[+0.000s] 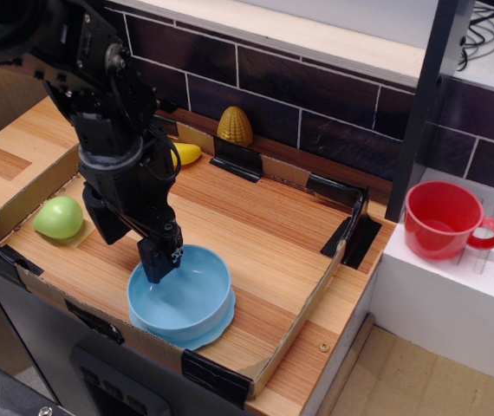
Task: Take bowl off plate
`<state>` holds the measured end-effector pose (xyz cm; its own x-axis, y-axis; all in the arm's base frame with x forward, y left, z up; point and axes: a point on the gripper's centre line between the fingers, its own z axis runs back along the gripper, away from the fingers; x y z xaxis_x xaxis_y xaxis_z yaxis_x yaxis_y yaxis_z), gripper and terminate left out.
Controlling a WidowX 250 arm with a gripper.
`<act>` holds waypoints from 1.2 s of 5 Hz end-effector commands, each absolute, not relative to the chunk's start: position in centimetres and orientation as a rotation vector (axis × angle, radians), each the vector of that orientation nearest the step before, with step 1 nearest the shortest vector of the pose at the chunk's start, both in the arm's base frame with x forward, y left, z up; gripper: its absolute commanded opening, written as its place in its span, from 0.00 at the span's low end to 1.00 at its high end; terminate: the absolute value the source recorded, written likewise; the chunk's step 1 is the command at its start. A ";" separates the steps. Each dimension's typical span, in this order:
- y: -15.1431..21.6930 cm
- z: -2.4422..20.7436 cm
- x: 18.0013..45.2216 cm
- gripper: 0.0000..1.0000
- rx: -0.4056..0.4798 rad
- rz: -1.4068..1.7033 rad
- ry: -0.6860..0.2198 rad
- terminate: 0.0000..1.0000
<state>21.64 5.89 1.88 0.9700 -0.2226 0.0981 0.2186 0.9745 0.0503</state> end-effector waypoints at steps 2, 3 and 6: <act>6.2 2.9 21.4 0.00 0.005 -0.205 -0.115 0.00; 5.9 3.6 21.6 0.00 -0.017 -0.186 -0.128 0.00; 8.2 6.4 27.2 0.00 -0.081 0.051 -0.167 0.00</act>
